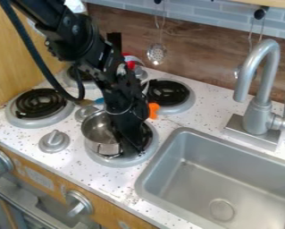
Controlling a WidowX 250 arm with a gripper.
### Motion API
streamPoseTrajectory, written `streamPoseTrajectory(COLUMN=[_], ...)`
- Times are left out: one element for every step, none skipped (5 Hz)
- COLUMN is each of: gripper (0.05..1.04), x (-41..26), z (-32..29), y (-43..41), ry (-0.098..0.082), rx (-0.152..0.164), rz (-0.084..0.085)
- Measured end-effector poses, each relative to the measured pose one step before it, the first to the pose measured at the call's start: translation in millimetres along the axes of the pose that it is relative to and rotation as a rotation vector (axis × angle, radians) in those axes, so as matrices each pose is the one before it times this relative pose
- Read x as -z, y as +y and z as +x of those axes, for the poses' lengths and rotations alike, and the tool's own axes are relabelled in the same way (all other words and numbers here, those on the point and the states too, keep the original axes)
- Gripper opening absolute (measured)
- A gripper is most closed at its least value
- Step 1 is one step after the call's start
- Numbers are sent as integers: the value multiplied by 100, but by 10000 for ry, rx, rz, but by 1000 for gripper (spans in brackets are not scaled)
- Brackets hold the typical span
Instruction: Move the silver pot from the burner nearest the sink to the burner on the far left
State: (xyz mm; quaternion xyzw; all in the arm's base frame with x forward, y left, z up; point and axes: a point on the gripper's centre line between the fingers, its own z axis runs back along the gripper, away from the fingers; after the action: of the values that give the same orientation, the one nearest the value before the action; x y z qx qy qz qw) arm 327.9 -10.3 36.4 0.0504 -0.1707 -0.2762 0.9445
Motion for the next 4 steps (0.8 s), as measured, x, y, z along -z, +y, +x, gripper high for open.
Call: streamPoseTrajectory(gripper=[170, 103, 100, 100], x=[45, 63, -347, -3237], z=[-113, -234, -657, -1655], y=[134, 334, 612, 2341], ry=[29, 62, 391, -143], rx=[-46, 586, 749, 79], rz=[18, -80, -71, 683])
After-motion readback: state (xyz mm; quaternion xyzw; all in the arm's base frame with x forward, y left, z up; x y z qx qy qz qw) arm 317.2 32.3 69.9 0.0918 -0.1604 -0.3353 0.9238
